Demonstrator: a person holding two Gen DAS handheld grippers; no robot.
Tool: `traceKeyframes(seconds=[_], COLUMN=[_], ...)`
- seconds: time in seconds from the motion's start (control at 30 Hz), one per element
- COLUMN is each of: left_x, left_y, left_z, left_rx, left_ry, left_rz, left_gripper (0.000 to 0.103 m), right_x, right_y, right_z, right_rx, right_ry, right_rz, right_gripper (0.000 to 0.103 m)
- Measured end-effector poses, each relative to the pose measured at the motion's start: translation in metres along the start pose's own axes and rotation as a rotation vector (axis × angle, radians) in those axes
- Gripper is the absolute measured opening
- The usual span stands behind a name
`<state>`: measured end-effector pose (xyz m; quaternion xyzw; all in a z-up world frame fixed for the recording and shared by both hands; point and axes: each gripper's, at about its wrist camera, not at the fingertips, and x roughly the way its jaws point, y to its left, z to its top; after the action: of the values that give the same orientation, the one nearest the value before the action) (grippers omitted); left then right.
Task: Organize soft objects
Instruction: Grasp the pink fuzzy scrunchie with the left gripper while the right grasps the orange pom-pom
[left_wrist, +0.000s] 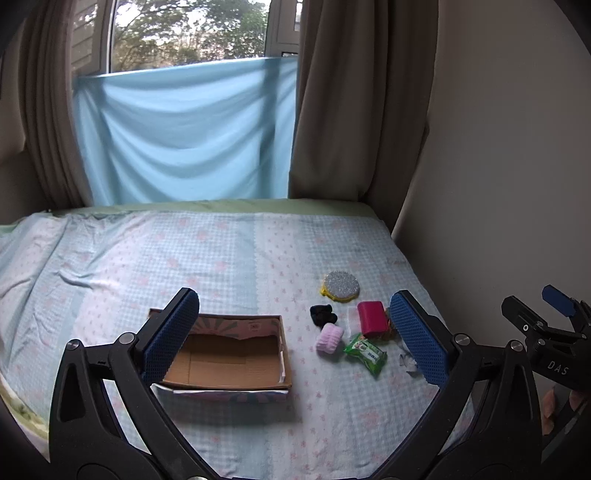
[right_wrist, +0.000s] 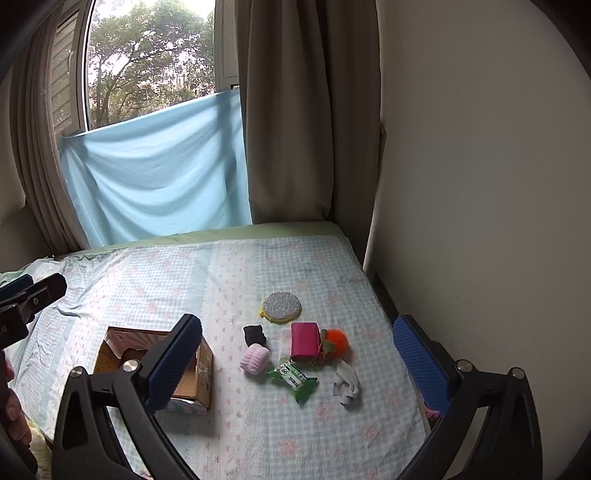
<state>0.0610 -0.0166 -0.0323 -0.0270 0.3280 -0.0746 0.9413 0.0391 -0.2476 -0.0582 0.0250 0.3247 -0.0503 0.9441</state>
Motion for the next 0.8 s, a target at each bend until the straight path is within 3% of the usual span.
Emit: traceKeyframes(seconds=[0.3,0.53,0.8], left_x=[0.131,0.235,0.345], left_y=[-0.042,-0.074,-0.078], left_z=[-0.017,-0.044,-0.096], left_rx=[-0.041,0.024,0.056], left_ry=[0.192,0.316,0.474], left_rz=[-0.032,-0.007,-0.009], left_gripper=[0.103,0.103,0.097], right_x=[0.118,0.213,0.321], right_y=[-0.075,-0.114,-0.128], right_z=[-0.009,-0.021,-0.053], right_rx=[0.091,0.188,0.316], right_ry=[0.134,0.255,0.402], right_rz=[0.000,-0.025,-0.016], right_gripper=[0.103,0.102,0.087])
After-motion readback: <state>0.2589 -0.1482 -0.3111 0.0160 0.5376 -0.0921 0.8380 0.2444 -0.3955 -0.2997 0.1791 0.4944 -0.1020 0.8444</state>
